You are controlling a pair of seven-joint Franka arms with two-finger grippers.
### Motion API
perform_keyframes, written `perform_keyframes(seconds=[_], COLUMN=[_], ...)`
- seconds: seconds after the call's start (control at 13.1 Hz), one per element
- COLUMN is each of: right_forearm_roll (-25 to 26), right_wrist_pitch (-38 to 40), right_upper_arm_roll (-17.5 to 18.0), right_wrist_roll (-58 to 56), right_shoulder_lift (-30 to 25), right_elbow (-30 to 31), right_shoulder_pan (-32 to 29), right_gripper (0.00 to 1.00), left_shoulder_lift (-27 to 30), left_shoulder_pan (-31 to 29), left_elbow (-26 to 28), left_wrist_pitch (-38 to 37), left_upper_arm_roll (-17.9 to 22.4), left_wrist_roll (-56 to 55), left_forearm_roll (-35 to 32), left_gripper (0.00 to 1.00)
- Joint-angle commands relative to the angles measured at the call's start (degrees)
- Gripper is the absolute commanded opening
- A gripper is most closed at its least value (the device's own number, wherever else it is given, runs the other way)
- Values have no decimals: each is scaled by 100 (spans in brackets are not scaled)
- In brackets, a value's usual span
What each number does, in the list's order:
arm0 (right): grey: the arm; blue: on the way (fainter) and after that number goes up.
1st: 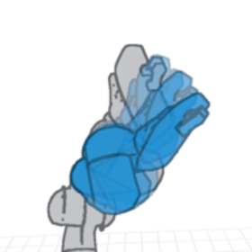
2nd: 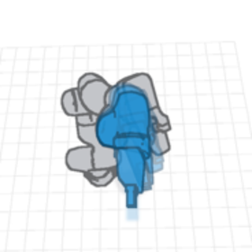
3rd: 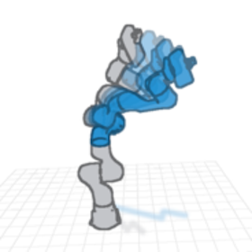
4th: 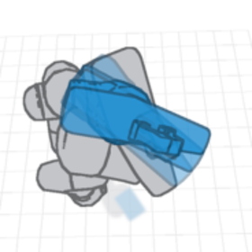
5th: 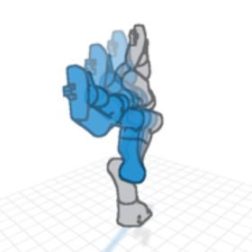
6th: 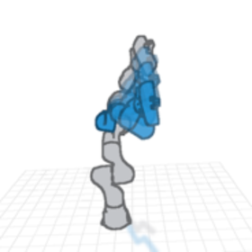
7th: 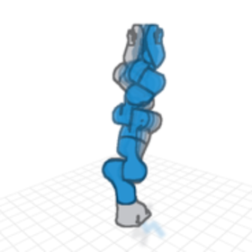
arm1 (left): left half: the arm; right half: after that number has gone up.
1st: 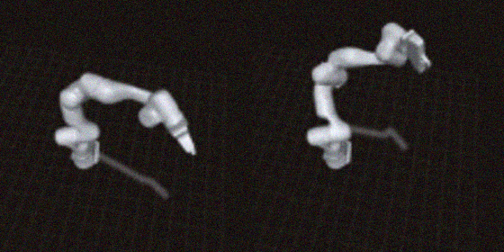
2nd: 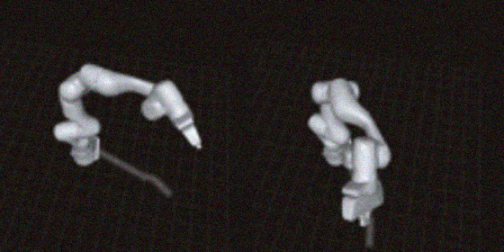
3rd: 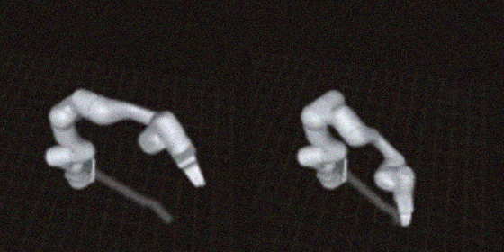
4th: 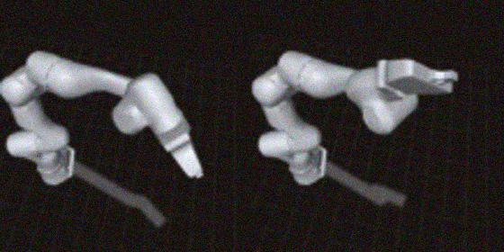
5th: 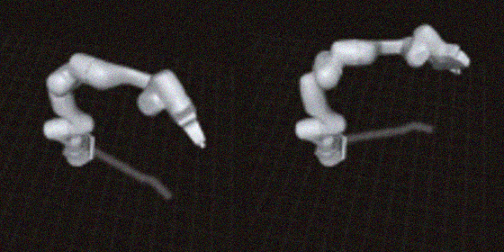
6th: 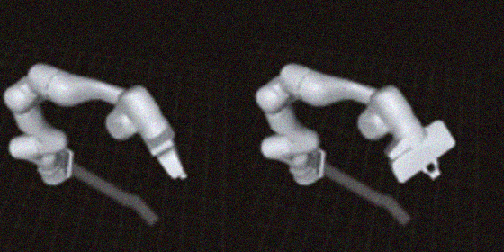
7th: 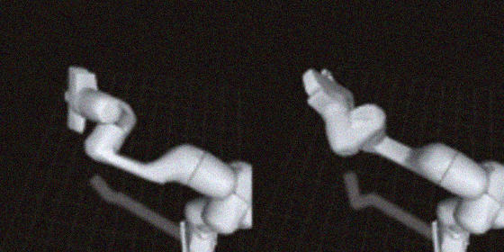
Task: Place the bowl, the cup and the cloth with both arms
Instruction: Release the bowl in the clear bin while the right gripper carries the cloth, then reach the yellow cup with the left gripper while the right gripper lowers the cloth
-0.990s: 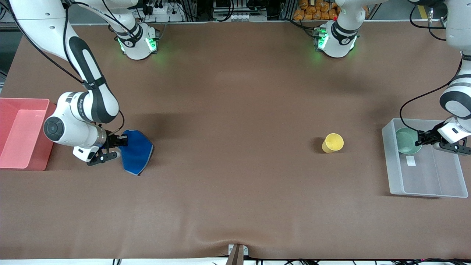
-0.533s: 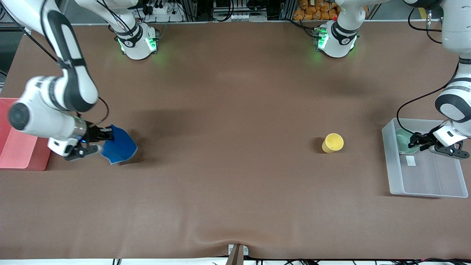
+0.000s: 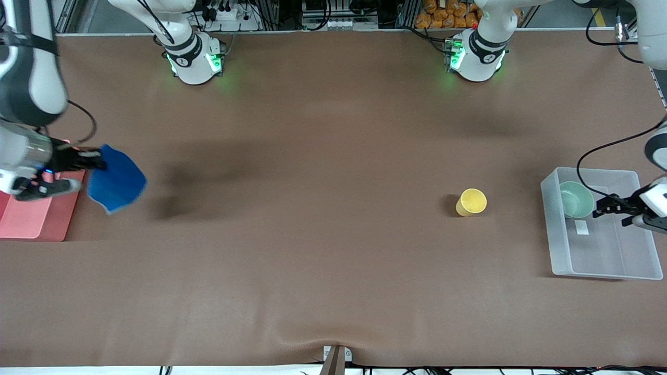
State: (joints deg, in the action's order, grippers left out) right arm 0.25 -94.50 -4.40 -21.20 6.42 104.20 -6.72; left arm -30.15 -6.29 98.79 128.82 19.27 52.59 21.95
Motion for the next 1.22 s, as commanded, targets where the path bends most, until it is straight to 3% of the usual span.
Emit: perform_keyframes(seconds=[0.0,0.3,0.46,0.69,0.91,1.14], right_forearm_roll=[771,1459,1531,1566,1558,1540], right_wrist_pitch=[536,372,336,300,-539,-1157], right_upper_arm_roll=[36,36,45,45,45,45], right_wrist_roll=[-488,-1270,-1692,-1888,-1905,-1905], right_shoulder_lift=[8,270,691,1640,2213,2460], right_elbow=[-408,-557,-908,-1708,-1859,-1859], right_shoulder_pan=[-566,-1611,-2086,-2325,-2474,-2449], right_gripper=[0,0,0,0,0,0], left_shoulder_lift=[158,632,782,993,1169,1275], left_shoulder_pan=[294,479,488,514,550,550], left_elbow=[-605,-554,-449,-81,673,1369], left_wrist_pitch=[-952,-1613,-1702,-1571,-800,63], left_upper_arm_roll=[77,-343,-755,-1371,-2127,-2444], left_wrist_roll=[-1202,-2576,-3374,-4404,-5834,-6234], left_forearm_roll=[-847,-1000,-1035,-1078,-2052,-2063], left_gripper=[89,90,90,90,89,86])
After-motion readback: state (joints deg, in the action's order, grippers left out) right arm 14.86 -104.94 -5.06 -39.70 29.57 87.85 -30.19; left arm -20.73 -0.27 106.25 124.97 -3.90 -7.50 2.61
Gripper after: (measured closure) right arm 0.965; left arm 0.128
